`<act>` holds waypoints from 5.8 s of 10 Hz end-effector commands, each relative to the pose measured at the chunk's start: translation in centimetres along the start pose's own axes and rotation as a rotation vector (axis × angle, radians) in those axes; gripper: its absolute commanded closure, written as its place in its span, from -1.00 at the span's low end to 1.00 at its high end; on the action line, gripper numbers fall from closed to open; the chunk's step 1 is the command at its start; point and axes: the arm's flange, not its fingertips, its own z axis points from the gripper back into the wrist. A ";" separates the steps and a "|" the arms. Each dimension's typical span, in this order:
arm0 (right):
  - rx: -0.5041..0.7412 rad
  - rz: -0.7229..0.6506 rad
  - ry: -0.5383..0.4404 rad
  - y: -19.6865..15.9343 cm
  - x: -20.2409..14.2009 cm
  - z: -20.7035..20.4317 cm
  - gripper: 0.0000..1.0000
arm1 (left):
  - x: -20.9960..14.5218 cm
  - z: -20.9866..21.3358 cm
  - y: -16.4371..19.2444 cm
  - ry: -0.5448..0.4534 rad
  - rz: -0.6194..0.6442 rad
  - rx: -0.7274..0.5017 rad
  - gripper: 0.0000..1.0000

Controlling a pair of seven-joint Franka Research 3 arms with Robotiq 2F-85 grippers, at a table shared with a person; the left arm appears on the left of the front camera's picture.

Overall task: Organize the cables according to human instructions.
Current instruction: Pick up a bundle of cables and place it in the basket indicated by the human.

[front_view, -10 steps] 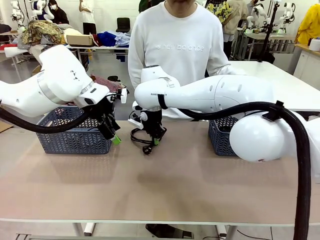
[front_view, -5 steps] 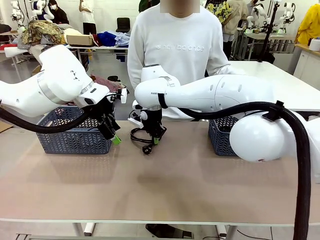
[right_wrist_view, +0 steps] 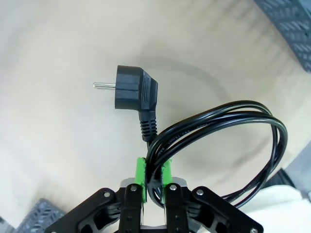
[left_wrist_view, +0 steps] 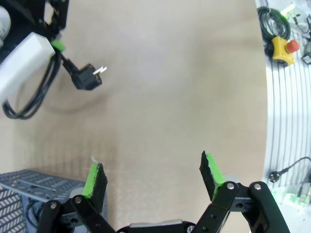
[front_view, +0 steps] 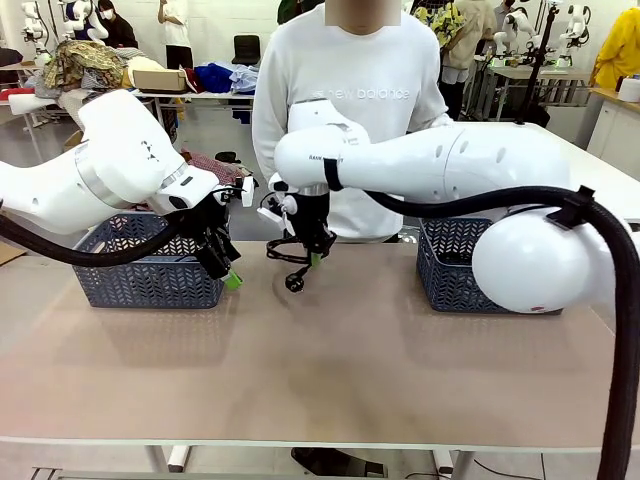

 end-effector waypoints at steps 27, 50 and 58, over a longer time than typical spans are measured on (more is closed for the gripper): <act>-0.107 -0.829 0.003 27.3 -22.2 12.1 1.00 | -0.1 0.1 0.1 -0.001 0.001 0.001 -1.00; -0.105 -0.937 -0.063 25.1 -27.6 6.0 -1.00 | -0.1 0.1 0.1 -0.001 0.001 0.001 -1.00; -0.112 -0.936 -0.033 24.9 -27.5 5.7 -1.00 | -0.1 0.1 0.1 -0.001 0.001 0.001 -1.00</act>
